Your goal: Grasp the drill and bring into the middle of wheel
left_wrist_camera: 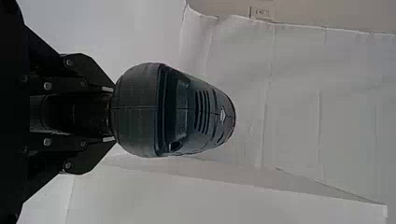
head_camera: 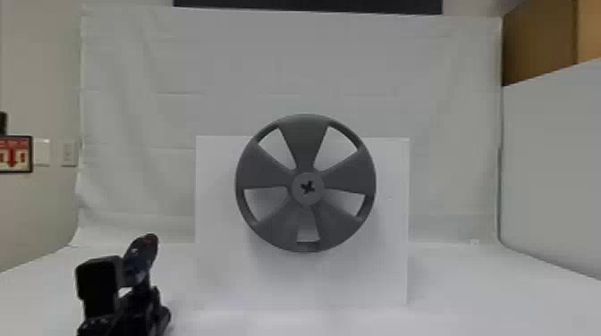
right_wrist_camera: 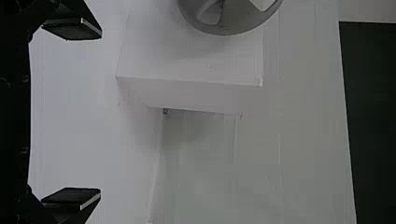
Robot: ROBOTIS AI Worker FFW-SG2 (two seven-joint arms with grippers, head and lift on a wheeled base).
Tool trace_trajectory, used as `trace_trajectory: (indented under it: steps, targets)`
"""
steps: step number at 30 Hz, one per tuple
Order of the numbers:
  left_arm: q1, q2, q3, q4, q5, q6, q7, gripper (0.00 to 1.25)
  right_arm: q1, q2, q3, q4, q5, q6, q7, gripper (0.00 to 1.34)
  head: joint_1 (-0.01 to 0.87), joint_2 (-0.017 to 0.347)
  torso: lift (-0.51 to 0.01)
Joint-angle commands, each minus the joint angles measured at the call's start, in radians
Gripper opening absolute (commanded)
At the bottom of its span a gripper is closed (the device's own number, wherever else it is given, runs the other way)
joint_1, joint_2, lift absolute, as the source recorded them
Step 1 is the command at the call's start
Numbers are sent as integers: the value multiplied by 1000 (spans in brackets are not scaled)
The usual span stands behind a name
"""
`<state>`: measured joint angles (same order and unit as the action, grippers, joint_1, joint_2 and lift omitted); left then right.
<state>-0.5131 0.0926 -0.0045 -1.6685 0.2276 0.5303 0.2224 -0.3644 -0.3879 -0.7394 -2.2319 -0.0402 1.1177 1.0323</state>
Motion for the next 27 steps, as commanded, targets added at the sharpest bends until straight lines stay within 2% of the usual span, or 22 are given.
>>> trace_trajectory:
  steps: [1,8,15,19,27]
  targets:
    - [19,10,-2,-63,15,11,-3,23,-1,0,0,0,-3,1,0,1226,0,0,-406]
    - [59,24,-11,-192,18,51,-14,23,-2,4,-5,0,-3,-1,0,1226,0,0,-406]
    - [99,68,-34,-341,21,120,-44,23,-1,6,-21,0,-9,1,0,1226,0,0,-406]
    - [107,75,-25,-428,24,217,-95,23,-1,6,-32,-6,-12,5,0,1226,0,0,-406]
    - [114,87,-38,-574,61,362,-112,23,-2,6,-37,-8,-10,7,0,1226,0,0,-406]
